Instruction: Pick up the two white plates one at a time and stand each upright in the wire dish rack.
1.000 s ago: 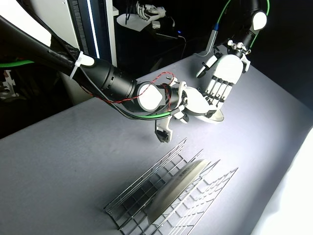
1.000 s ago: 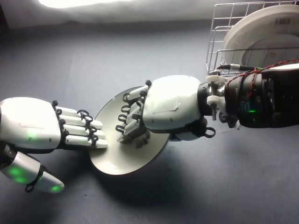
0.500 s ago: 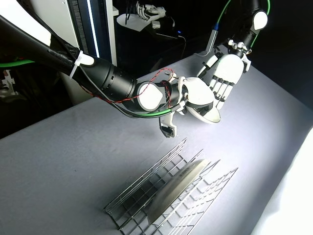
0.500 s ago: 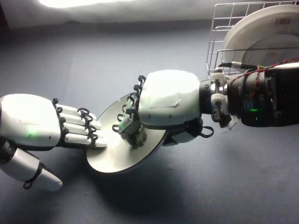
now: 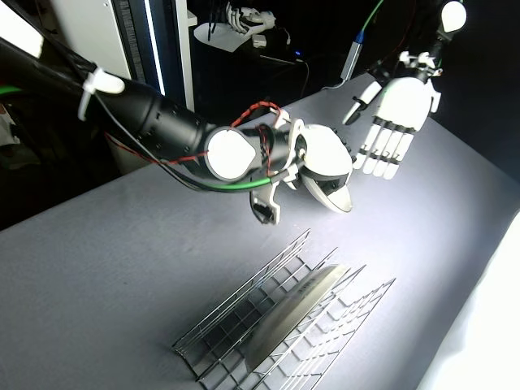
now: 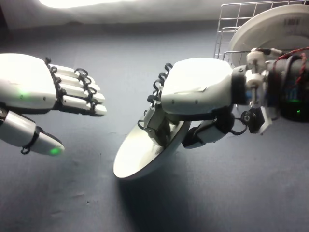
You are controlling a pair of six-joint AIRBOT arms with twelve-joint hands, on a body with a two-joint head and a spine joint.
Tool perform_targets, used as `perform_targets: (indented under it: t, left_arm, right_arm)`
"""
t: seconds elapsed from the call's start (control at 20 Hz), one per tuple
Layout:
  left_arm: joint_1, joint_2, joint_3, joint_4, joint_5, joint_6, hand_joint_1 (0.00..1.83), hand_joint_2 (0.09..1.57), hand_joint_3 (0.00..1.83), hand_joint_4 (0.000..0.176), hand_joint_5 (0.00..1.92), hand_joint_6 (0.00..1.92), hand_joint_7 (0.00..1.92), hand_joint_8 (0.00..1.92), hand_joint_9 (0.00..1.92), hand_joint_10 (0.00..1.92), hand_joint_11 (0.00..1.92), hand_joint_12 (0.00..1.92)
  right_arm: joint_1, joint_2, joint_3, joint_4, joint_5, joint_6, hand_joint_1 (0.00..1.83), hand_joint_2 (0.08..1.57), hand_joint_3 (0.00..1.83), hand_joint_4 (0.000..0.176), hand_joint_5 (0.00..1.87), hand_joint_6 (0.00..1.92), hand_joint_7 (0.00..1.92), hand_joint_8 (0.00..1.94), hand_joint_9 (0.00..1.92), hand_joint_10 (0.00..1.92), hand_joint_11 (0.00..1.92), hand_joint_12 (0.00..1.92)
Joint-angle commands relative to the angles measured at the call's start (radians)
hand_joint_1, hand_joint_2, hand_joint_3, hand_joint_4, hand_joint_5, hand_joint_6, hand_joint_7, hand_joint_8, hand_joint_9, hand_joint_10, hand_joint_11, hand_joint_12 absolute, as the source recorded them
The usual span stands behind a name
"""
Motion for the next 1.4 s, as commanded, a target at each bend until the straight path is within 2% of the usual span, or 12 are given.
perform_targets:
  t: [0.0, 0.05, 0.1, 0.15, 0.45, 0.7, 0.8, 0.95, 1.05, 1.1, 1.2, 1.35]
  left_arm:
    - [-0.01, 0.014, 0.006, -0.06, -0.023, -0.005, 0.0, 1.3, 0.0, 0.0, 0.15, 0.01, 0.1, 0.01, 0.07, 0.0, 0.0, 0.22]
    - [-0.01, 0.015, 0.013, -0.06, -0.025, -0.007, 0.0, 1.31, 0.0, 0.0, 0.16, 0.01, 0.12, 0.01, 0.1, 0.01, 0.0, 0.29]
    - [-0.01, 0.017, 0.019, -0.06, -0.029, -0.009, 0.0, 1.31, 0.0, 0.0, 0.1, 0.01, 0.06, 0.01, 0.03, 0.01, 0.0, 0.09]
    - [-0.008, 0.018, 0.023, -0.06, -0.033, -0.009, 0.0, 1.32, 0.0, 0.0, 0.07, 0.0, 0.04, 0.01, 0.01, 0.01, 0.0, 0.02]
    - [0.002, 0.022, 0.026, -0.059, -0.037, -0.012, 0.0, 1.32, 0.0, 0.0, 0.05, 0.0, 0.01, 0.0, 0.0, 0.0, 0.0, 0.0]
    - [0.002, 0.016, 0.053, -0.06, -0.026, -0.014, 0.0, 1.32, 0.0, 0.0, 0.05, 0.01, 0.01, 0.01, 0.0, 0.0, 0.01, 0.0]
    - [0.002, 0.016, 0.051, -0.06, -0.026, -0.014, 0.0, 1.32, 0.0, 0.0, 0.04, 0.0, 0.01, 0.0, 0.0, 0.0, 0.0, 0.0]
    - [0.002, 0.015, 0.057, -0.06, -0.026, -0.016, 0.0, 1.31, 0.0, 0.0, 0.04, 0.0, 0.02, 0.0, 0.0, 0.0, 0.01, 0.01]
    - [-0.002, 0.012, 0.059, -0.06, -0.021, -0.037, 0.0, 1.31, 0.0, 0.0, 0.03, 0.0, 0.0, 0.0, 0.0, 0.0, 0.01, 0.01]
    - [-0.013, 0.022, 0.045, -0.059, -0.021, -0.037, 0.0, 1.31, 0.0, 0.0, 0.07, 0.02, 0.03, 0.01, 0.02, 0.01, 0.03, 0.02]
    - [-0.025, 0.034, 0.033, -0.056, -0.027, -0.022, 0.0, 1.31, 0.0, 0.0, 0.02, 0.0, 0.0, 0.0, 0.0, 0.0, 0.0, 0.0]
    - [-0.015, 0.025, 0.058, -0.052, -0.026, -0.022, 0.0, 1.32, 0.0, 0.0, 0.01, 0.0, 0.0, 0.0, 0.0, 0.0, 0.0, 0.0]
  right_arm:
    - [0.019, 0.008, -0.01, 0.053, 0.08, 0.005, 1.39, 1.05, 0.0, 0.0, 1.02, 0.84, 1.16, 0.62, 1.07, 0.98, 0.89, 1.1]
    - [0.031, 0.028, -0.036, 0.08, 0.08, 0.005, 1.39, 1.05, 0.0, 0.0, 1.02, 0.85, 1.17, 0.62, 1.07, 0.97, 0.9, 1.09]
    - [0.044, 0.05, -0.064, 0.116, 0.08, 0.005, 1.39, 1.05, 0.0, 0.0, 1.02, 0.86, 1.16, 0.63, 1.05, 0.98, 0.89, 1.08]
    - [0.058, 0.068, -0.084, 0.146, 0.08, 0.006, 1.39, 1.06, 0.0, 0.0, 1.01, 0.89, 1.14, 0.68, 1.04, 1.0, 0.87, 1.09]
    - [0.133, 0.178, -0.196, 0.371, 0.054, 0.011, 1.39, 1.06, 0.0, 0.0, 0.99, 0.91, 1.16, 0.64, 1.07, 0.95, 0.91, 1.07]
    - [0.191, 0.264, -0.275, 0.556, 0.017, 0.016, 1.39, 1.07, 0.0, 0.0, 0.96, 0.96, 1.12, 0.72, 1.04, 0.98, 0.89, 1.06]
    - [0.204, 0.289, -0.291, 0.613, 0.006, 0.019, 1.39, 1.06, 0.0, 0.0, 0.99, 0.92, 1.14, 0.68, 1.06, 0.96, 0.92, 1.07]
    - [0.223, 0.319, -0.298, 0.74, -0.008, 0.023, 1.39, 1.07, 0.0, 0.0, 0.97, 1.0, 1.11, 0.71, 1.03, 0.99, 0.92, 1.12]
    - [0.237, 0.343, -0.297, 0.845, -0.033, 0.026, 1.39, 1.07, 0.0, 0.0, 0.98, 1.0, 1.14, 0.66, 1.02, 0.98, 0.92, 1.13]
    - [0.238, 0.353, -0.296, 0.864, -0.033, 0.027, 1.38, 1.07, 0.0, 0.0, 0.97, 1.03, 1.13, 0.65, 1.02, 0.99, 0.9, 1.13]
    - [0.239, 0.374, -0.294, 0.908, -0.041, 0.027, 1.38, 1.07, 0.0, 0.0, 0.96, 1.06, 1.12, 0.62, 1.02, 1.01, 0.9, 1.15]
    - [0.238, 0.396, -0.28, 0.944, -0.048, 0.027, 1.38, 1.07, 0.0, 0.0, 0.96, 1.05, 1.13, 0.59, 1.02, 1.02, 0.88, 1.16]
